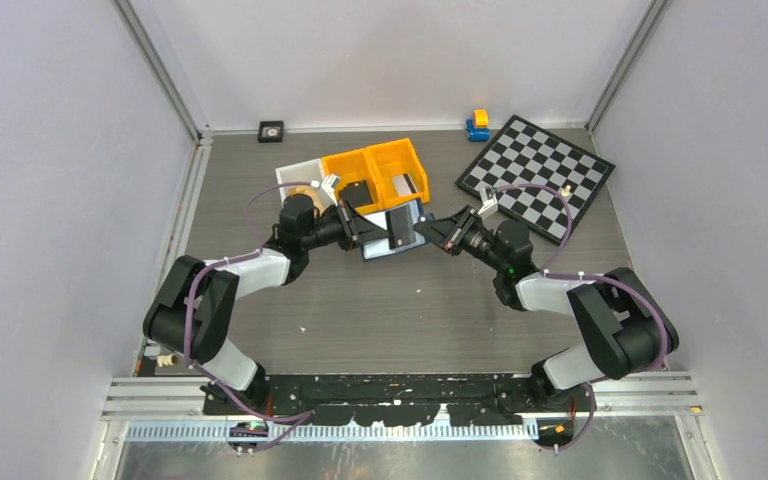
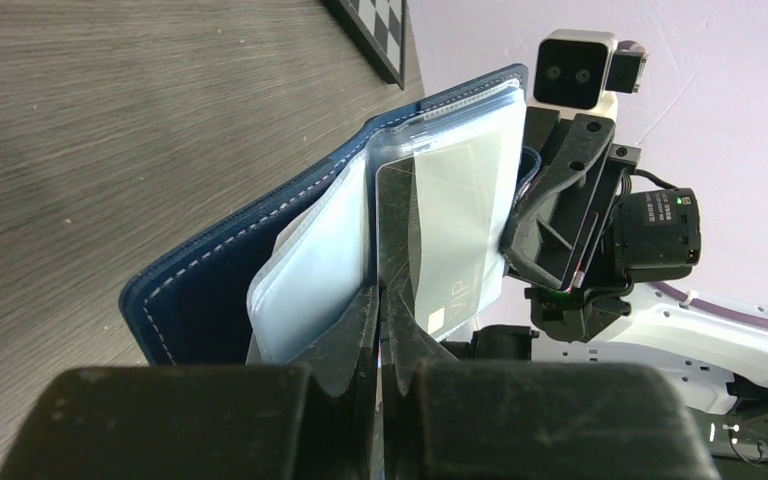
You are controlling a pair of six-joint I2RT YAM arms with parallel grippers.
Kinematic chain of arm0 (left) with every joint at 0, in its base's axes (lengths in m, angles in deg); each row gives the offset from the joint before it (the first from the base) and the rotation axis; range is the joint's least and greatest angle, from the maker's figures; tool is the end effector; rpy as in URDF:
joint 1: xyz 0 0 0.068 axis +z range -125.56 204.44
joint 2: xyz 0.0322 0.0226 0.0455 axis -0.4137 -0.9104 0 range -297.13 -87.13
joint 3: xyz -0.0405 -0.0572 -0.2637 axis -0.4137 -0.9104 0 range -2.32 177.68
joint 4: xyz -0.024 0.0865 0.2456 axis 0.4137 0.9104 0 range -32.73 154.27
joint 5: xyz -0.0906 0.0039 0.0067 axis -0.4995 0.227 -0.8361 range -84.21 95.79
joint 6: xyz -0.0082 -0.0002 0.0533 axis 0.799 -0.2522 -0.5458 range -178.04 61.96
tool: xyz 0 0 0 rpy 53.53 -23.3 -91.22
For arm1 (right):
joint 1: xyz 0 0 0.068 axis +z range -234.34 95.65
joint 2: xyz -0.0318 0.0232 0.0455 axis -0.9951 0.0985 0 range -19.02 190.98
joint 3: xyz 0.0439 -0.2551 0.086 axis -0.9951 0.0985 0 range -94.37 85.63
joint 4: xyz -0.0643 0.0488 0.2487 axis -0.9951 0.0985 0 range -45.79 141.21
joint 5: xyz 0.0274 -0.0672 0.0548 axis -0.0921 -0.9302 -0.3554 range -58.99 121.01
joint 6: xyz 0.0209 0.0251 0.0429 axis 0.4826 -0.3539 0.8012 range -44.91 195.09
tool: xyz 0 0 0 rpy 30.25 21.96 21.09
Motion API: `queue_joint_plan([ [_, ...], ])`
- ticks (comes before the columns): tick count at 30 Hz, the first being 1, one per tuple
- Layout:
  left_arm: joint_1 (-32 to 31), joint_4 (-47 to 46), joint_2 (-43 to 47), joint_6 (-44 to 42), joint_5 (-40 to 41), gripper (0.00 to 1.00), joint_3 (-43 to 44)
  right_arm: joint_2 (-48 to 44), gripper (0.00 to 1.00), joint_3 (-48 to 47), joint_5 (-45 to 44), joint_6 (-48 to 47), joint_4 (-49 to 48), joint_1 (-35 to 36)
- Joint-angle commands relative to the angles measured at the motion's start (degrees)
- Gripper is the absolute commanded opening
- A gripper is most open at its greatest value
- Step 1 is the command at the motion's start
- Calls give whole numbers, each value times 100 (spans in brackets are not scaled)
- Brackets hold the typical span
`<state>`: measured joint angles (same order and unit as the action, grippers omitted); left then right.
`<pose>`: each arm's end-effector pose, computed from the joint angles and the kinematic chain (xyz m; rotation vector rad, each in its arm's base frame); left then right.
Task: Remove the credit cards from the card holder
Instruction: Remove the credit card from the card holder.
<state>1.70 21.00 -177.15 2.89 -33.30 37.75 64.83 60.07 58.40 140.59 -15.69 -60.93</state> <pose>0.2886 -0.1453 0.2046 -0.1275 2.0816 -1.5841 0.2477 0.1251 0.2019 0.2160 1.7686 1.5456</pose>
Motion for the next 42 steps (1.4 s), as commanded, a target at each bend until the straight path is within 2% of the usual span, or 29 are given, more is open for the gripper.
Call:
queue_joint_plan([
  [1,33,578,136,-350,260,4,173,-255,0,-73,291,354,-1116,13],
  [4,33,846,213,-471,357,3,211,-242,1,-59,293,405,-1183,-4],
  [7,33,712,311,-433,375,3,139,-281,0,-47,253,357,-1043,-34],
  [8,32,532,327,-372,349,6,96,-282,1,-50,242,342,-1009,-43],
  [10,32,92,314,-130,197,18,-5,-260,0,-59,255,355,-1002,-54],
  [13,33,-356,200,93,23,31,-51,-210,1,-63,280,408,-1115,-48],
  [20,33,-834,-28,431,-165,38,-70,-125,0,-63,351,543,-1356,-54],
  [26,33,-1900,-348,1015,-466,30,-86,-34,1,-72,378,624,-1453,-47],
  [30,27,-1999,-400,1058,-527,24,-58,-18,1,-81,380,646,-1468,-52],
  [34,32,-1966,-428,1050,-544,12,-30,-7,1,-72,372,651,-1470,-58],
  [40,54,-2091,-544,1129,-582,0,-25,-1,1,-72,372,671,-1476,-78],
  [42,95,-2126,-549,1145,-574,0,-62,-13,0,-78,367,667,-1380,-111],
])
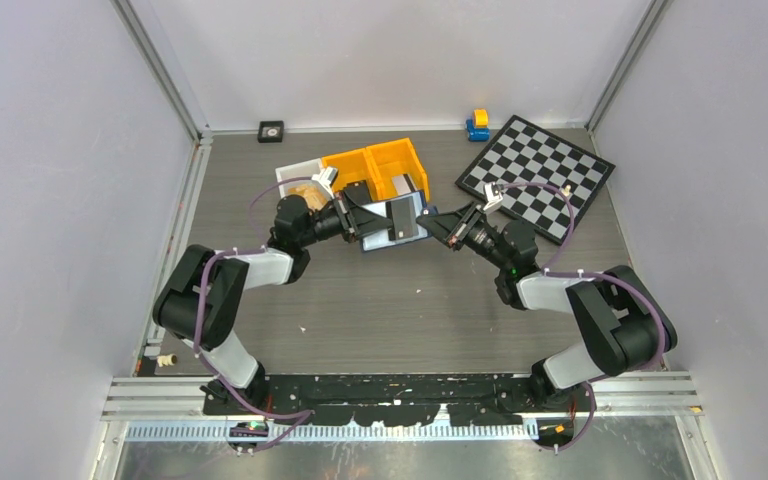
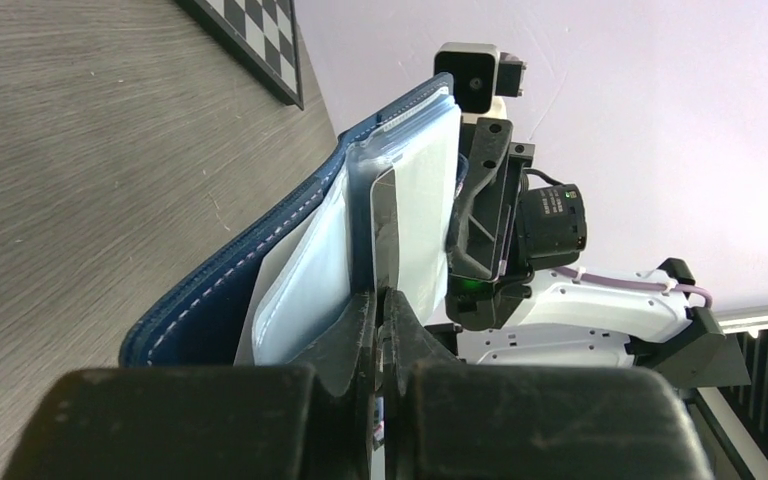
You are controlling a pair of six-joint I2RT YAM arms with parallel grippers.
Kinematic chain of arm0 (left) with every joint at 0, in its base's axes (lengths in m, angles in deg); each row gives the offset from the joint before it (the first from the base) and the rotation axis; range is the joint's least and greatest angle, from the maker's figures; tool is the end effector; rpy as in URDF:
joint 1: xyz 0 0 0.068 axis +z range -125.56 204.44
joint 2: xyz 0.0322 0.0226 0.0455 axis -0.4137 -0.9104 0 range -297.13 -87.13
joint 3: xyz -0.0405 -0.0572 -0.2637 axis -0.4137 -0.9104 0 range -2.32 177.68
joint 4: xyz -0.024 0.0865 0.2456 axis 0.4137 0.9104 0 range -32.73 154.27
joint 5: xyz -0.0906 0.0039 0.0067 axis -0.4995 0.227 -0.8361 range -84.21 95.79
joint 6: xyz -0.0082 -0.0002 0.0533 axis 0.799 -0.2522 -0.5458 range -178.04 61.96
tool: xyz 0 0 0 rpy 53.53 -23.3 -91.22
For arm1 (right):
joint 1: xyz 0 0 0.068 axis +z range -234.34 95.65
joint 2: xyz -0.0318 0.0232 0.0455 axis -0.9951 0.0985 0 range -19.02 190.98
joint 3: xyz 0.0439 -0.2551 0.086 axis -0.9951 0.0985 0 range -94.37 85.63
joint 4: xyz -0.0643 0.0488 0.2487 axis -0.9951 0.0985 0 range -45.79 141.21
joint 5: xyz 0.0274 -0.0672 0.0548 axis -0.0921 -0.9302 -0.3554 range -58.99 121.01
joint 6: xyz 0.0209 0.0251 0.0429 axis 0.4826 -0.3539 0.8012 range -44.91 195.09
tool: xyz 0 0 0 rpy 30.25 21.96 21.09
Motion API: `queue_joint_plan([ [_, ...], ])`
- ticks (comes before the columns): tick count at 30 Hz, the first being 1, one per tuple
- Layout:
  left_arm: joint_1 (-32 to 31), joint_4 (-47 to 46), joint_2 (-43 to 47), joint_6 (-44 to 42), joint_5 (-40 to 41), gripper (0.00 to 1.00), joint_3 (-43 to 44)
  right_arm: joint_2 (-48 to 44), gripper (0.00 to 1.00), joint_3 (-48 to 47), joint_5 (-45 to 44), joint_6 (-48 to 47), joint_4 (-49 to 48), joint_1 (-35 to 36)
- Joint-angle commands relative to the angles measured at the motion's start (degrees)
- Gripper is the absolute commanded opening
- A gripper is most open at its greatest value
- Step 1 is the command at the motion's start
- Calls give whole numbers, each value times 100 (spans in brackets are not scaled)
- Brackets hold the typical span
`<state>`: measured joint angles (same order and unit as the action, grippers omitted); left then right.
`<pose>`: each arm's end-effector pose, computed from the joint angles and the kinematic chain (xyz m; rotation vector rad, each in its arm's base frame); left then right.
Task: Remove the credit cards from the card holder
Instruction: Remove the credit card from the card holder, then place the credit card in the storage box.
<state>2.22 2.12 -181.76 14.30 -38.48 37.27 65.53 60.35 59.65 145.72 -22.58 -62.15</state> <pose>0.2964 -0.1479 0.2105 -0.0968 1.9222 -1.8038 0.2491 0.1201 0.2100 0.2351 1.6791 1.6315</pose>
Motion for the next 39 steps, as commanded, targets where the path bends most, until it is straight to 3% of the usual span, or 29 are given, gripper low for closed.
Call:
queue_joint_plan([
  [1,75,-247,-88,19,-37,0,-36,-92,0,-109,220,134,-567,-20],
  [15,371,-5,2,-60,175,0,-241,-626,1,192,-466,-273,871,-635],
  [23,561,1121,362,-833,558,0,-211,-1637,0,253,-1594,-1157,2800,-851],
  [28,708,2198,412,-1438,1197,0,229,-2063,1,307,-1899,-1368,3155,-852],
  [33,954,2327,18,-1328,1339,0,739,-2078,1,311,-1903,-1368,3174,-855],
  [39,1042,3131,-491,-1603,1652,0,1725,-2130,0,308,-1845,-1312,3146,-849],
])
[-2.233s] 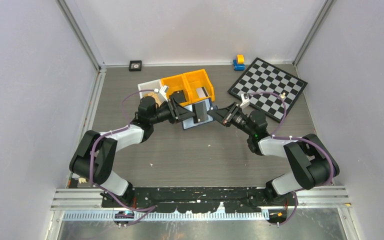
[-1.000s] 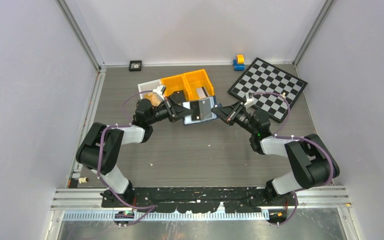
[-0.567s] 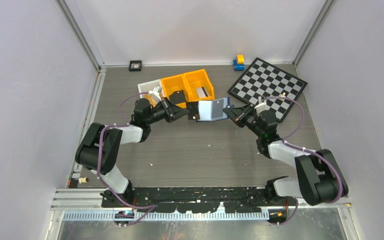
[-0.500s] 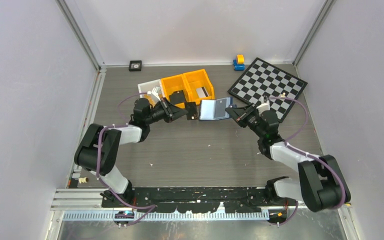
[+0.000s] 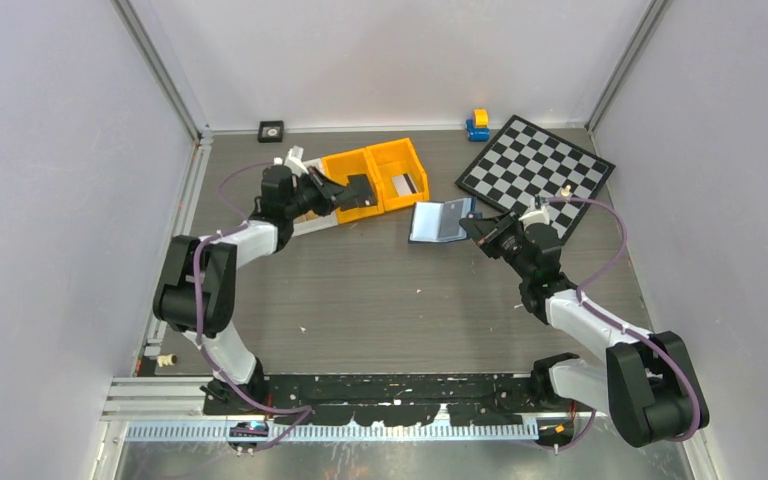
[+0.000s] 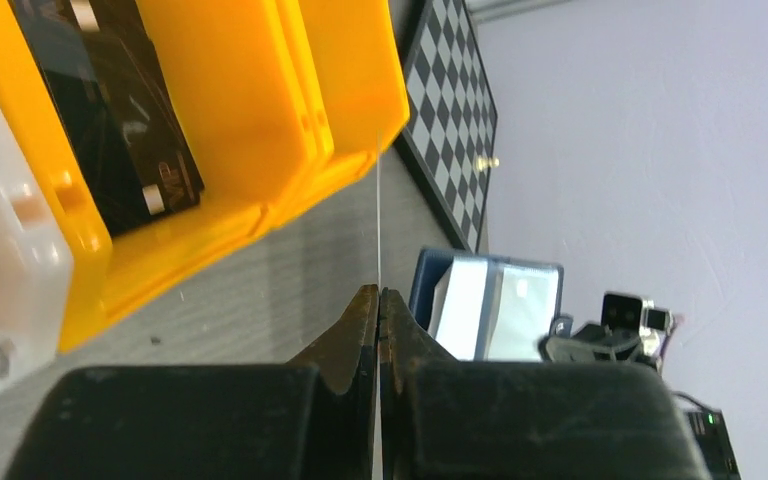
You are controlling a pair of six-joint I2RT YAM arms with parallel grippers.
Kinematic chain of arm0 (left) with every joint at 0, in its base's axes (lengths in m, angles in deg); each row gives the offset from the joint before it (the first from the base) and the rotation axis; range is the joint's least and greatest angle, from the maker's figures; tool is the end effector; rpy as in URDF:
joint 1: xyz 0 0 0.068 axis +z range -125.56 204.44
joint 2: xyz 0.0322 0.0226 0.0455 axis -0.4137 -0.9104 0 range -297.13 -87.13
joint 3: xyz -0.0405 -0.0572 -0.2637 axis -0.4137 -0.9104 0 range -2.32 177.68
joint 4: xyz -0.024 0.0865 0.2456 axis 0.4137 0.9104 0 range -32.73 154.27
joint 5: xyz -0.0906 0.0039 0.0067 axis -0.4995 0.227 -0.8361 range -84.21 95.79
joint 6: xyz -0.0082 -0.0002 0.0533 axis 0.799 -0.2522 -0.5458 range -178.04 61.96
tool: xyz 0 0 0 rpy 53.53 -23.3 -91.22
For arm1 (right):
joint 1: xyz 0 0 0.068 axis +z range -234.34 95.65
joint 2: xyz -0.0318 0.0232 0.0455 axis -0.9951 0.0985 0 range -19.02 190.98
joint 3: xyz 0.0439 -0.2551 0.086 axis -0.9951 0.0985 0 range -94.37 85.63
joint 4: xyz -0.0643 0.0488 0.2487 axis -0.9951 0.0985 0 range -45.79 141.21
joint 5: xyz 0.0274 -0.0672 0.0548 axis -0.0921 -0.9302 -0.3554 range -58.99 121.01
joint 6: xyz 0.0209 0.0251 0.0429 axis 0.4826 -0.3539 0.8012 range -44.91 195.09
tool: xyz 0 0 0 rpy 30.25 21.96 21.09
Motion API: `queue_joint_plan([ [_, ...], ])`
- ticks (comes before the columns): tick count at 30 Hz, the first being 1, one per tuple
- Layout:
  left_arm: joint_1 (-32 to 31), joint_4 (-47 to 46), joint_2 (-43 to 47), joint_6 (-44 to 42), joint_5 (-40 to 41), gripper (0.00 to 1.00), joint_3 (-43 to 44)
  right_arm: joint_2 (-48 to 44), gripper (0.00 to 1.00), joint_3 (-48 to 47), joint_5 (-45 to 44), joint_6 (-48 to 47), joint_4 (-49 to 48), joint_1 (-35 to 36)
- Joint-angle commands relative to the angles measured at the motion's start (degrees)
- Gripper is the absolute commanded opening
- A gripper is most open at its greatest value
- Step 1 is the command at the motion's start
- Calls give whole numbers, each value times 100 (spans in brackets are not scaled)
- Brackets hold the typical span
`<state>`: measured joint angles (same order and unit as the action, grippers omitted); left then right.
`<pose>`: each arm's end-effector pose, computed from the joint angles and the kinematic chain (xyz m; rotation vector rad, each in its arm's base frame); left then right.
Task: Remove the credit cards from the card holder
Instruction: Place the credit card in the storage box.
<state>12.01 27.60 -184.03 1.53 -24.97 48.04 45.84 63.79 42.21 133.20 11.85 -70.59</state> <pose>0.3514 -0.0961 0.2087 -0.4291 2.0125 -1.3276 0.2265 0.0626 0.2089 0.5669 1.7959 1.0626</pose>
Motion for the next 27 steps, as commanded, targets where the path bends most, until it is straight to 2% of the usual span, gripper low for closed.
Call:
queue_joint_plan([
  [1,69,739,-358,-405,326,0,845,-166,1,-31,-101,-41,-299,-5],
  [9,254,1640,-1241,-779,407,0,2032,-191,1,-13,3,51,-410,-6],
  [20,513,1361,-2254,-529,46,0,2702,-230,1,-22,27,67,-415,-5],
  [23,509,1491,-2235,-495,-8,14,2773,-207,0,-63,97,103,-442,-11],
  [27,420,1722,-1675,-626,143,36,2560,-215,1,-100,84,46,-336,-12],
])
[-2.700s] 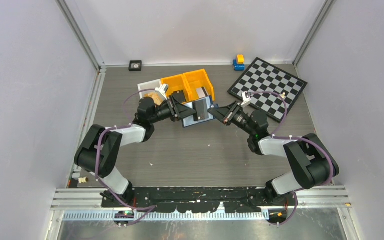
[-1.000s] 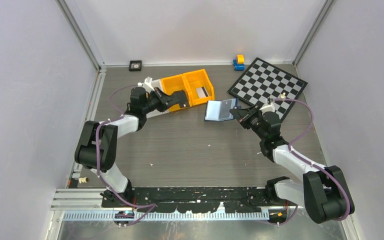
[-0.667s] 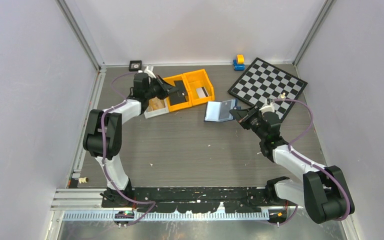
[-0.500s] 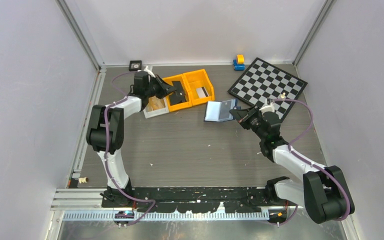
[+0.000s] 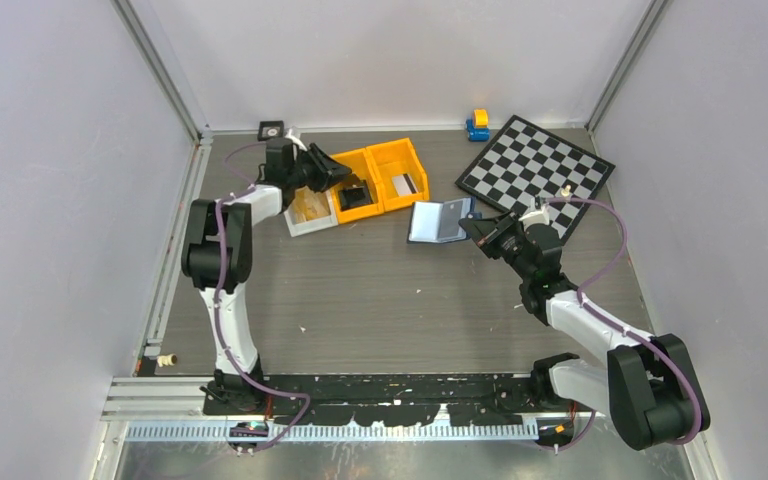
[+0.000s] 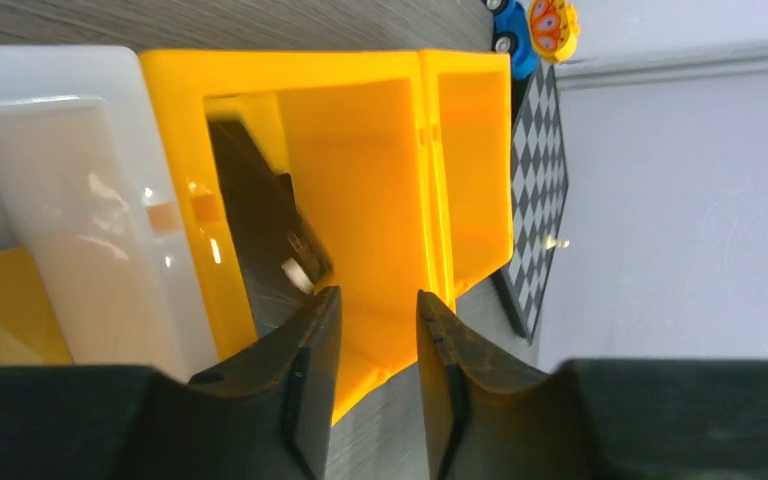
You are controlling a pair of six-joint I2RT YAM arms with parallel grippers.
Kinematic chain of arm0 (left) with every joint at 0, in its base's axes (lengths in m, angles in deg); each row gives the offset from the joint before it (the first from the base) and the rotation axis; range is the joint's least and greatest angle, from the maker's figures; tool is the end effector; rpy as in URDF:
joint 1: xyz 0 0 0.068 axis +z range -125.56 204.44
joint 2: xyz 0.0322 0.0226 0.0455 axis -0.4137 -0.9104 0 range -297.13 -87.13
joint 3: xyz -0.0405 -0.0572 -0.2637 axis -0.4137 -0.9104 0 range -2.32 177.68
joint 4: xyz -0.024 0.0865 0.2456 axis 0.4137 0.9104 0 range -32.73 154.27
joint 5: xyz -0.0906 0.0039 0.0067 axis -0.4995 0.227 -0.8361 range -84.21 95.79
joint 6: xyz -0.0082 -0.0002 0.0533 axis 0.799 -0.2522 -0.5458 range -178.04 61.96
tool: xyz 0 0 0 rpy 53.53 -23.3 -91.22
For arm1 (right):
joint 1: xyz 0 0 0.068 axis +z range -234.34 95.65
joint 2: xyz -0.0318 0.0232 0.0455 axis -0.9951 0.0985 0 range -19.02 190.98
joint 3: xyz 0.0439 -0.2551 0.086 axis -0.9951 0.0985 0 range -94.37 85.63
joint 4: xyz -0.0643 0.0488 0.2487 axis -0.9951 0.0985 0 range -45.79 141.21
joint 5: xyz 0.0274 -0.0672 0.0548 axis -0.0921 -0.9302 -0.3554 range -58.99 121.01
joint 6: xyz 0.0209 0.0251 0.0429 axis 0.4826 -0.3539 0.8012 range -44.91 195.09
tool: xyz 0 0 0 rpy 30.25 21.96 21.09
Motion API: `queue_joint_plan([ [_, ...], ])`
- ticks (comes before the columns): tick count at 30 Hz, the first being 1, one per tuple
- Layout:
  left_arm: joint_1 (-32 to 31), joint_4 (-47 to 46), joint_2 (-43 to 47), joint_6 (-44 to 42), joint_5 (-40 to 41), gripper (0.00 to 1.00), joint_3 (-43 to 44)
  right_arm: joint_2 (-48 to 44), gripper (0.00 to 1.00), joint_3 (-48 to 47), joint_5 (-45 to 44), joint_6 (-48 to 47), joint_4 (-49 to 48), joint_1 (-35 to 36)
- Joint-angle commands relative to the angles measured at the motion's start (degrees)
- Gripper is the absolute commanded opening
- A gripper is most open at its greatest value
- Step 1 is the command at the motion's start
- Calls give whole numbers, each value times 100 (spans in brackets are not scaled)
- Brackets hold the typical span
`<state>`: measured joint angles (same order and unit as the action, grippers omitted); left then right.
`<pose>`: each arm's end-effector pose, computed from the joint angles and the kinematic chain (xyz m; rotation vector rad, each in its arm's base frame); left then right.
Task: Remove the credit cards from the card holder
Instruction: Place the credit card in the storage box, then remove the credit card from the card holder.
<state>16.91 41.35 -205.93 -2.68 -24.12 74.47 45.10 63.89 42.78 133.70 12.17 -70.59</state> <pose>0.4572 -0.0784 0.1794 -0.5446 2.1130 -1.1909 0.2248 0.0625 0.2106 0.5657 1.7937 1.0787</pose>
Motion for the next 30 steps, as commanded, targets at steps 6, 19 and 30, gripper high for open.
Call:
queue_joint_plan([
  [6,-607,1130,1746,-662,527,54,-395,-76,1,-130,31,-59,-357,-5],
  [19,-1181,2290,4952,-715,2343,100,-2972,123,1,-69,330,24,-828,-1],
  [30,-1275,-1134,4957,-10,913,94,-4440,677,0,-88,880,295,-1673,-4],
])
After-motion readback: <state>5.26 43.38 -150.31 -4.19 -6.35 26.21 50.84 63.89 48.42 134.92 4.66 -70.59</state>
